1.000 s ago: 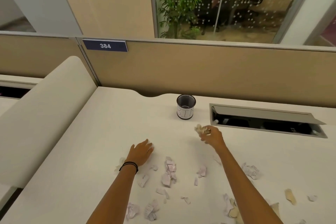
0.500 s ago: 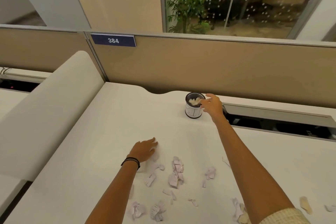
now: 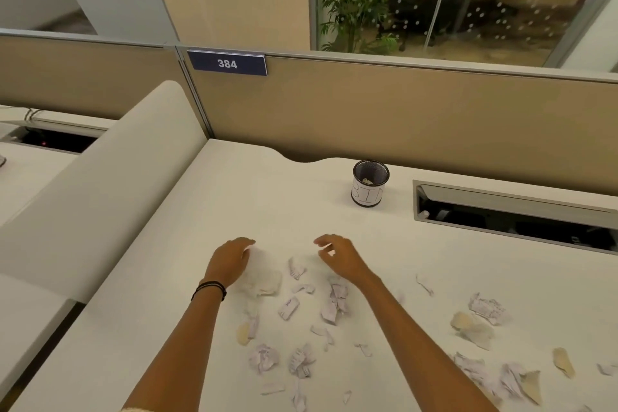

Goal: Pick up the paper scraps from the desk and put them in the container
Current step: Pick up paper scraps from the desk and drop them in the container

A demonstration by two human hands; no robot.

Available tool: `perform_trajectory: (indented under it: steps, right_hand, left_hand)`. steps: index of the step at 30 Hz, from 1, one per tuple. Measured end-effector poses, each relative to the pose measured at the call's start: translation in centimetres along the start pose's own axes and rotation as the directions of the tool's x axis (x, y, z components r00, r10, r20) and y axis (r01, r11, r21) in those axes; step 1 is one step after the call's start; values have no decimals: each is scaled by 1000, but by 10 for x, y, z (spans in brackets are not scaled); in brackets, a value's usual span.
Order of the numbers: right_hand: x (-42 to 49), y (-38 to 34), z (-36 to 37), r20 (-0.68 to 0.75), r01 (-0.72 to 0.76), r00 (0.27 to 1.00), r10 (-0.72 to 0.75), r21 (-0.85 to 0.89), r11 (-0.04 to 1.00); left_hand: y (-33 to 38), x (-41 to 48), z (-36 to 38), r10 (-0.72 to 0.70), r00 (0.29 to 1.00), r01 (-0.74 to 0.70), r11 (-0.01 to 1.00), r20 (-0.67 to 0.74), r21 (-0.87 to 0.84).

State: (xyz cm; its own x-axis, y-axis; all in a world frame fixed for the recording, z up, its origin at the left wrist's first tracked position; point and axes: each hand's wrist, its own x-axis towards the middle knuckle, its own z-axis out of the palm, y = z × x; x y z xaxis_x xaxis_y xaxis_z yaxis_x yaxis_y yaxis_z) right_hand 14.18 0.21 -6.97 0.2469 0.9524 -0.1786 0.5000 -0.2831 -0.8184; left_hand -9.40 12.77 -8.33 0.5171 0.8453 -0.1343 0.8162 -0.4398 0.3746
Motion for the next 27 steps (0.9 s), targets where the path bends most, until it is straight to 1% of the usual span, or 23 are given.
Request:
perform_trajectory:
  steps: [4, 7, 10, 13, 15, 18, 21, 23, 26, 27]
  right_hand:
    - [-7, -19, 42, 137, 175, 978, -157, -127, 976]
    - [-11, -29, 72, 239, 265, 949, -208, -240, 934]
    - [-13, -30, 96, 331, 373, 907, -260, -346, 861]
    - [-17, -27, 111, 405, 433, 874, -270, -393, 812]
    - [-19, -23, 117, 458, 435, 860, -223, -434, 788]
    - [-22, -20, 115, 468, 399, 868, -169, -454, 796]
    - [-26, -14, 107, 442, 420, 874, -201, -482, 769]
    - [-27, -8, 100, 390, 418, 891, -234, -500, 759]
    - [-25, 5, 88, 338, 437, 894, -293, -514, 738]
    - [-25, 9, 82, 299, 410, 909, -290, -522, 748]
  left_hand:
    - [-24, -28, 4, -97, 994, 96, 995, -49, -28]
    - [-40, -50, 13, -131, 987, 129, 991, -88, -31]
    - [-53, -71, 23, -148, 981, 143, 989, -127, -48]
    - [-62, -89, 36, -130, 984, 124, 991, -122, -58]
    - [-62, -101, 48, -111, 990, 104, 991, -89, -83]
    - [-56, -112, 64, -89, 992, 80, 992, -87, -97]
    - [-49, -115, 70, -73, 992, 64, 993, -101, -95]
    - [-46, -115, 71, -70, 991, 60, 994, -110, -87]
    - [-40, -114, 73, -85, 988, 80, 996, -132, -40]
    - [-38, -114, 74, -88, 987, 85, 996, -136, -25]
